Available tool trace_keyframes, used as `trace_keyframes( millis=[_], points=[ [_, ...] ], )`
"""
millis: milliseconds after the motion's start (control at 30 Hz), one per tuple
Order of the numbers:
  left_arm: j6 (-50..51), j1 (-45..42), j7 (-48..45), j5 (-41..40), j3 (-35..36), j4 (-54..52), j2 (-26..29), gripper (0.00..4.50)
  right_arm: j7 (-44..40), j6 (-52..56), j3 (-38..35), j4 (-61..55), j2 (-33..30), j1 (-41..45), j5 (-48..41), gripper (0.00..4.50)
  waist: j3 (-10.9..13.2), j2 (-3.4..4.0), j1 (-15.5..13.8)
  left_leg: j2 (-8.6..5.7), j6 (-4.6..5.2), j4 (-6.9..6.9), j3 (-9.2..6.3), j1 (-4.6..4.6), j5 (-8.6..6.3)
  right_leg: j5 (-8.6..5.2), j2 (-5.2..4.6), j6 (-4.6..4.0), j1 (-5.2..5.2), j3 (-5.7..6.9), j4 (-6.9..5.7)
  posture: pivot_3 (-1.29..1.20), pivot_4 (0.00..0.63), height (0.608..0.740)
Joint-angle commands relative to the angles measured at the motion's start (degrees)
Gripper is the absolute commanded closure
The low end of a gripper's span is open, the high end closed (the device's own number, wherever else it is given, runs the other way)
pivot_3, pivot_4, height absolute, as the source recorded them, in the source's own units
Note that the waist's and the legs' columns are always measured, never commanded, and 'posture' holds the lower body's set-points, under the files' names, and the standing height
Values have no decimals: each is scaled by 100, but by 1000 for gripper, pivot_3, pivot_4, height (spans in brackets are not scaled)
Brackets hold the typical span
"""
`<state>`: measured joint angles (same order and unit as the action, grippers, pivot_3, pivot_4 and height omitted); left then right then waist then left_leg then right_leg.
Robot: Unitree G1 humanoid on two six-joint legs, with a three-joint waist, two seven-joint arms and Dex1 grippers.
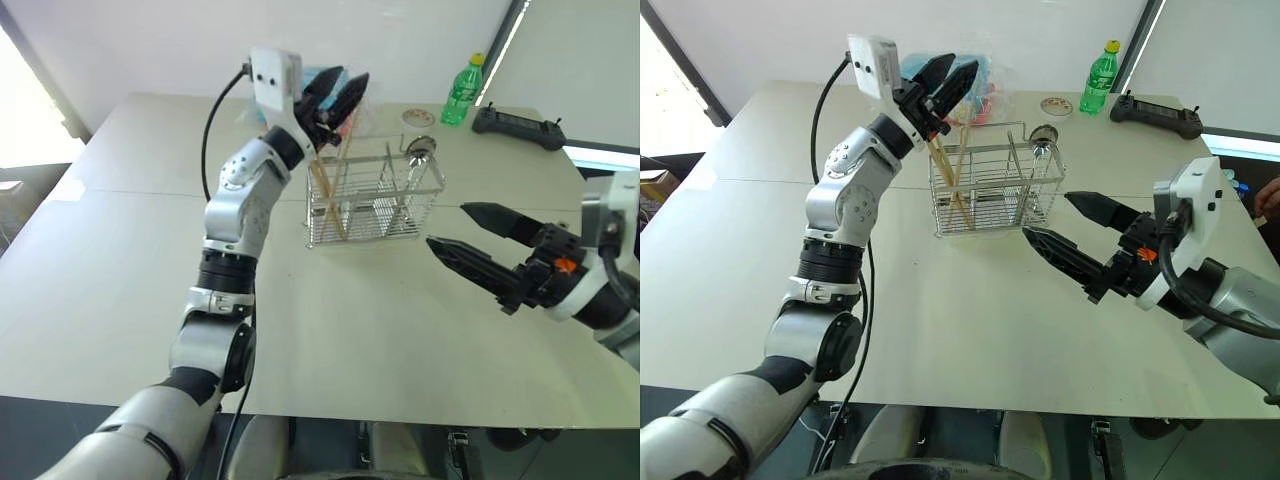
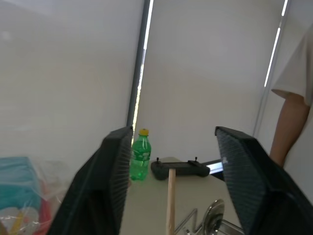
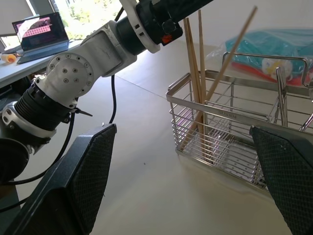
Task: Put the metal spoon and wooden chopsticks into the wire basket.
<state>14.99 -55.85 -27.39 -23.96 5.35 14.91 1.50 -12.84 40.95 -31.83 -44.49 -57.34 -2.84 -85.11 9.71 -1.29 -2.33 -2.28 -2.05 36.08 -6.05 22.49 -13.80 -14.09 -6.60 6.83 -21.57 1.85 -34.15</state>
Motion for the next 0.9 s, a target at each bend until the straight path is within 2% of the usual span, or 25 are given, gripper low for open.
trace_keyframes(
  millis=[33, 133, 267, 333, 433, 500, 667, 900],
  points=[
    [379, -130, 209, -432, 283, -484, 36, 20, -43, -60, -3, 115, -38, 175, -55, 0, 0, 0, 6, 0, 0, 0, 0, 0, 0, 0, 0, 1, 0, 0, 0, 0, 150, 720],
    [1082, -320, -117, -834, 419, -656, 559, 20, -162, -15, 41, 232, -62, 248, 68, 0, 0, 2, 31, 0, 1, -2, 2, -5, -1, 1, 3, 2, -1, 0, -3, 0, 150, 720],
    [1771, -575, -1117, -879, 199, -604, 1797, 20, -337, 0, 29, 347, -115, 333, 233, 0, 1, 7, 36, 8, 1, -8, -2, -4, 0, 0, 19, -1, -13, 0, -16, 0, 150, 720],
    [1865, -584, -1928, -538, -233, -575, 2648, 20, -451, 20, -49, 420, -132, 327, 329, 0, -1, 12, 36, 8, 1, -11, -2, -4, -1, -1, 20, -2, -14, 0, -16, 0, 150, 720],
    [824, -298, -3240, 685, -1108, -247, 4234, 20, -732, 96, -292, 614, -158, 159, 554, 0, -3, 20, 54, 7, 1, -23, 10, -3, -1, -3, 18, -8, -20, -9, -8, 0, 150, 720],
    [285, -216, -3568, 1270, -1361, 222, 4917, 20, -974, 154, -407, 750, -175, 30, 741, 0, -3, 21, 52, 7, 2, -32, 18, -4, -1, -5, 13, -10, -27, -15, -5, 0, 150, 720],
    [346, 36, -4498, 1211, -1178, 228, 5729, 20, -1637, 243, -542, 1055, -282, -184, 1300, 0, 2, 13, -8, 19, 2, -38, 17, 15, -1, -8, 10, -17, -50, -16, -6, 0, 150, 720],
    [555, 281, -4533, 1051, -741, -97, 5830, 20, -2074, 287, -360, 1489, -358, 156, 1684, 0, 1, 12, 19, 16, 2, -31, 27, 33, -1, -6, -17, -13, -63, -17, -3, 0, 150, 720]
  ],
)
